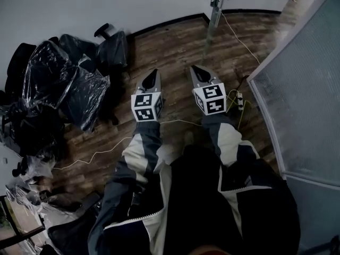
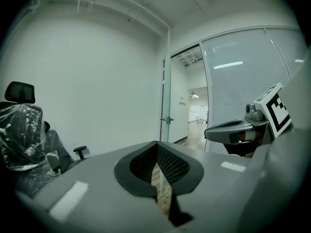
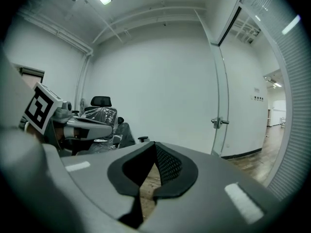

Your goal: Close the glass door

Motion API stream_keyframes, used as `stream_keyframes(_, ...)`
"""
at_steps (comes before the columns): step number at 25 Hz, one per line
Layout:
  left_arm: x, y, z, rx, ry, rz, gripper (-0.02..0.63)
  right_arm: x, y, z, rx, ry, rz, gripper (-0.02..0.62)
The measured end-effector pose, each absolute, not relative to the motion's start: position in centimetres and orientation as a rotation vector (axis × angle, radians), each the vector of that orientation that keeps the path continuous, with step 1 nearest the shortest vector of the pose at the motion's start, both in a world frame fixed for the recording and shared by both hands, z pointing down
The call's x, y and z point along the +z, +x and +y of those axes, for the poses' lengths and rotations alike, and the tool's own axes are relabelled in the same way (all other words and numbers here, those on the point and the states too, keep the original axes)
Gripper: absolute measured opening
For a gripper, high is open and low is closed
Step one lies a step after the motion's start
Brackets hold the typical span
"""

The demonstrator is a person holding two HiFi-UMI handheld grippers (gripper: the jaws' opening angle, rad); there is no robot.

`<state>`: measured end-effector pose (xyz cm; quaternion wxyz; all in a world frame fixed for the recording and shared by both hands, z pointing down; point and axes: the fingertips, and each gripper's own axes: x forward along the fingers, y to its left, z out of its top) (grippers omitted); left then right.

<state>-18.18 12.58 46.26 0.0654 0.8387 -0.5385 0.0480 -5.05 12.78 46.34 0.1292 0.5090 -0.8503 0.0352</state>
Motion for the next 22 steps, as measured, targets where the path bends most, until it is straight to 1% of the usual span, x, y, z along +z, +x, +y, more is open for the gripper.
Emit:
stream_keyframes(5, 44.6, -15.7, 4.2, 0.124, 2.520, -1.641, 0.005, 44.9, -3.7, 4.6, 0.074, 1.419, -2.494, 0.006)
stream_keyframes(11, 44.3, -12.9, -2.1, 0.142, 2.544, -1.602, 0.005, 44.3, -1.1, -1.6, 0.051, 1.450, -2.470, 0.008)
stream_keyframes(17, 43.8, -11.5, -8.5, 0.130, 2.571, -1.576, 0.005, 43.8, 1.2, -7.2, 0.051, 1.518, -2.432, 0.008)
stream_keyframes(22, 44.4, -11.5, -14.2, 0.121, 2.599, -1.483, 0.005, 44.1, 1.4, -12.3, 0.066, 1.609, -2.383, 0.006)
